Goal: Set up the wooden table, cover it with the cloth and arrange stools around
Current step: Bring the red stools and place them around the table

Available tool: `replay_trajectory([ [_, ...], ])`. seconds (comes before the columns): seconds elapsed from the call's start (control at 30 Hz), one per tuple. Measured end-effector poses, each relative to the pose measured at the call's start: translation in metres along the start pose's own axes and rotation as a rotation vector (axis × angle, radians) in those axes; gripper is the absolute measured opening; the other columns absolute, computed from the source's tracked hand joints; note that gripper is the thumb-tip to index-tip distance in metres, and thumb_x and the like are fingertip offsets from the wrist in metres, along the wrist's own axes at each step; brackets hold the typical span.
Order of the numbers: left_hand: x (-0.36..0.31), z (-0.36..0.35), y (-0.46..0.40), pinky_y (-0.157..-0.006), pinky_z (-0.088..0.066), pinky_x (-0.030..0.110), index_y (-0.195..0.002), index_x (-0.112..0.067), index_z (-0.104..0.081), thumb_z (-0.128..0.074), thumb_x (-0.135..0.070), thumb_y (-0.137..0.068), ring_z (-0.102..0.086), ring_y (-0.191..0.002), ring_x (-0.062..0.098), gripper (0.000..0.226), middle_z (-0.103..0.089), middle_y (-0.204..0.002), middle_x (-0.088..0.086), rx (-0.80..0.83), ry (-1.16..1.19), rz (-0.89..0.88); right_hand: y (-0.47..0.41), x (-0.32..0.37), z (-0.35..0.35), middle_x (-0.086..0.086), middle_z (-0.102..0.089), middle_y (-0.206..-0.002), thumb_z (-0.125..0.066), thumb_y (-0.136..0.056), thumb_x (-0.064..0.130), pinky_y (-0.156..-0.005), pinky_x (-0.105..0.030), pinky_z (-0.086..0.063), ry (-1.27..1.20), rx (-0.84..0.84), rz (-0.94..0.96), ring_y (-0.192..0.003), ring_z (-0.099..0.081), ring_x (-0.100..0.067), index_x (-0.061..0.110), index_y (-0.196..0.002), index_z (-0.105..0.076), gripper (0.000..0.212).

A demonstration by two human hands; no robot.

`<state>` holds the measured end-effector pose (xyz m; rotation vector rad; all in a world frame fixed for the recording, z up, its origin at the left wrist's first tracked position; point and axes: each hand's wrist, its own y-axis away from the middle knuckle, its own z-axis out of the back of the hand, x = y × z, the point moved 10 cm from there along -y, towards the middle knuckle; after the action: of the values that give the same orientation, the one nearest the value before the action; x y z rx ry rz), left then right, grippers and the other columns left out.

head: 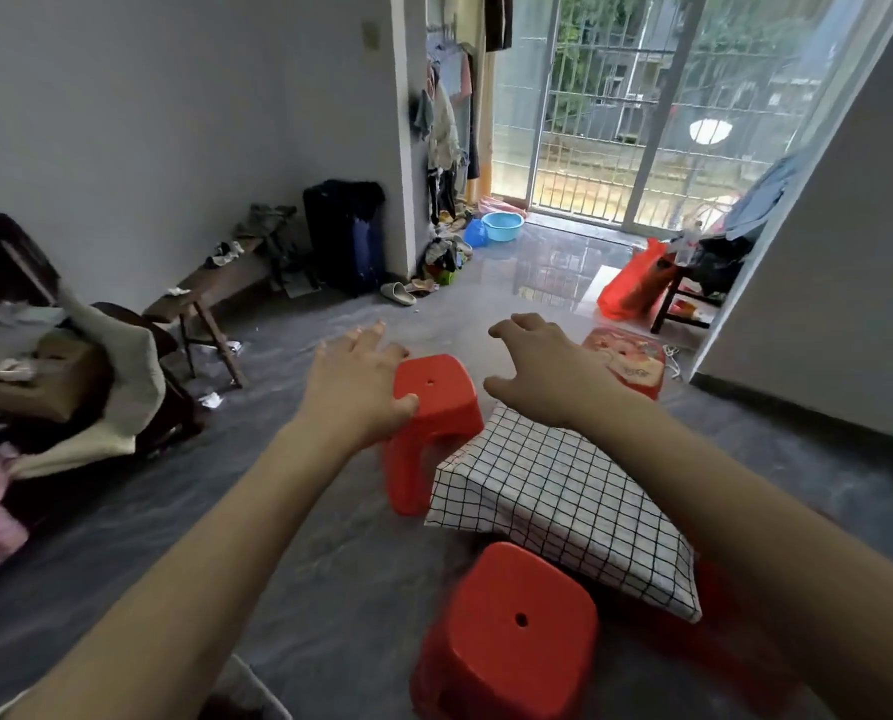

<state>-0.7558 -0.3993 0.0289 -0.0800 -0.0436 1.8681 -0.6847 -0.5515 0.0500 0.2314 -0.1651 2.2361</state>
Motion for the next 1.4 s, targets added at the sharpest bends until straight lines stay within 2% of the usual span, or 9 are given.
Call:
replay_trajectory([
  [0.3, 0.170, -0.006, -0.051, -0.120, -0.007, 0.050, -0.149, -0.032, -0.031, -0.053, -0.054, -0.090, -0.005, -0.150, 0.022, 0.067, -0.007, -0.163, 0.001, 0.065, -0.008, 0.093, -0.122, 0.135, -0.052, -0.008, -0.031, -0.152, -0.057, -0.089, 0.037, -0.106, -0.050, -0.038, -0.014, 0.085, 0.112, -0.136, -0.034, -0.030, 0.020, -0.143, -0.040, 0.059],
  [0.47, 0.235, -0.007, -0.083, -0.120, -0.008, 0.049, -0.149, -0.033, -0.031, -0.053, -0.053, -0.090, -0.005, -0.150, 0.022, 0.066, -0.005, -0.164, 0.000, 0.081, 0.007, 0.084, -0.173, 0.166, -0.073, -0.007, -0.032, -0.151, -0.056, -0.090, 0.038, -0.104, -0.048, -0.039, -0.008, 0.129, 0.093, -0.135, -0.035, -0.030, 0.021, -0.143, -0.041, 0.058],
  [0.8, 0.322, -0.032, -0.127, -0.119, -0.011, 0.048, -0.148, -0.033, -0.032, -0.050, -0.055, -0.090, -0.007, -0.150, 0.021, 0.064, -0.008, -0.163, 0.000, 0.135, 0.025, 0.111, -0.261, 0.203, -0.100, -0.006, -0.035, -0.149, -0.057, -0.090, 0.039, -0.102, -0.046, -0.040, 0.025, 0.182, 0.115, -0.131, -0.037, -0.029, 0.021, -0.142, -0.041, 0.058],
  [0.97, 0.363, -0.041, -0.165, -0.120, -0.008, 0.047, -0.148, -0.034, -0.033, -0.050, -0.055, -0.091, -0.004, -0.150, 0.019, 0.063, -0.008, -0.163, 0.000, 0.143, 0.028, 0.145, -0.320, 0.226, -0.107, -0.007, -0.036, -0.148, -0.057, -0.091, 0.039, -0.104, -0.045, -0.040, 0.019, 0.174, 0.169, -0.132, -0.037, -0.028, 0.019, -0.143, -0.041, 0.058],
  [1.2, 0.396, -0.045, -0.259, -0.120, -0.010, 0.047, -0.148, -0.034, -0.031, -0.051, -0.054, -0.091, -0.006, -0.150, 0.020, 0.064, -0.007, -0.163, 0.000, 0.139, 0.028, 0.144, -0.426, 0.229, -0.109, -0.006, -0.035, -0.149, -0.058, -0.091, 0.041, -0.104, -0.045, -0.041, 0.015, 0.149, 0.195, -0.132, -0.037, -0.026, 0.019, -0.143, -0.041, 0.058],
  [1.4, 0.420, -0.040, -0.362, -0.121, -0.006, 0.047, -0.151, -0.032, -0.026, -0.049, -0.051, -0.093, 0.000, -0.150, 0.019, 0.065, -0.001, -0.164, -0.002, 0.134, 0.022, 0.135, -0.533, 0.220, -0.100, -0.006, -0.032, -0.152, -0.057, -0.092, 0.041, -0.104, -0.045, -0.038, 0.014, 0.100, 0.198, -0.136, -0.033, -0.026, 0.020, -0.143, -0.039, 0.058],
])
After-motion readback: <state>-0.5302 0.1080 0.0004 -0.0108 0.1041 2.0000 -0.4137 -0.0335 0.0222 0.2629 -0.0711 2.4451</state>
